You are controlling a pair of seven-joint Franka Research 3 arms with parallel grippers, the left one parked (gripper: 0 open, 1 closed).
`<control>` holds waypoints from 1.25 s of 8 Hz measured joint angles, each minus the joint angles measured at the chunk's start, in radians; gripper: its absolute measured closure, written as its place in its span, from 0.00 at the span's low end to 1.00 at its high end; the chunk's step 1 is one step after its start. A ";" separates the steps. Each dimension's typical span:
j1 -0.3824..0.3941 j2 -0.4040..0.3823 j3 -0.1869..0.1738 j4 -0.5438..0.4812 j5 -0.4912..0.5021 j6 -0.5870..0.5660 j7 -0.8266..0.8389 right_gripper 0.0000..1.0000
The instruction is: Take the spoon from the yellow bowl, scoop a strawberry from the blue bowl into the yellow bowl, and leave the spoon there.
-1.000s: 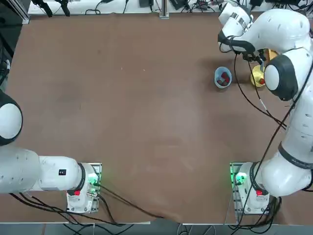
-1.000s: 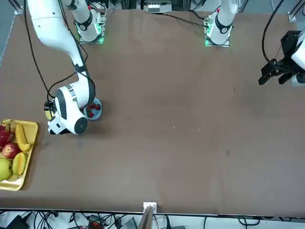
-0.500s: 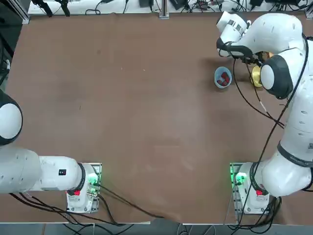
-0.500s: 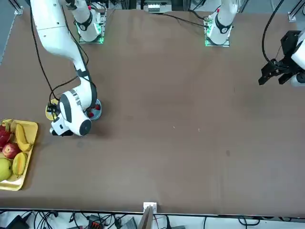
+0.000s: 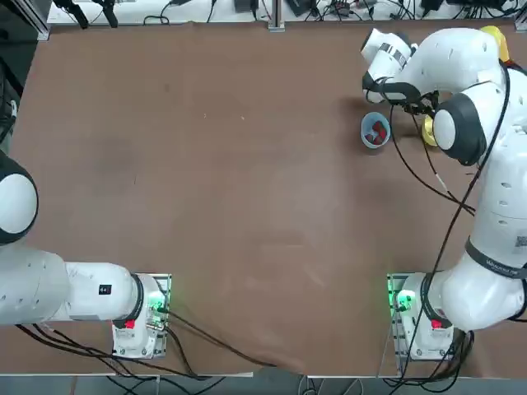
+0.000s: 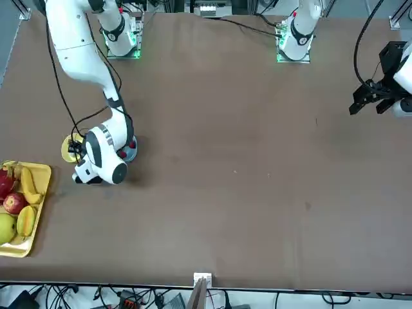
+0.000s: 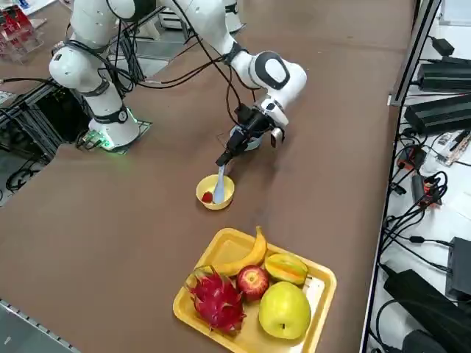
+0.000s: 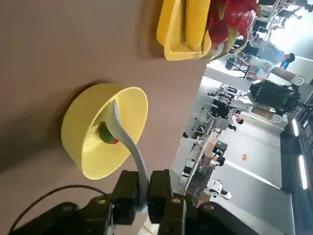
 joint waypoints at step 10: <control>0.017 -0.032 0.008 0.167 0.255 -0.005 -0.068 0.00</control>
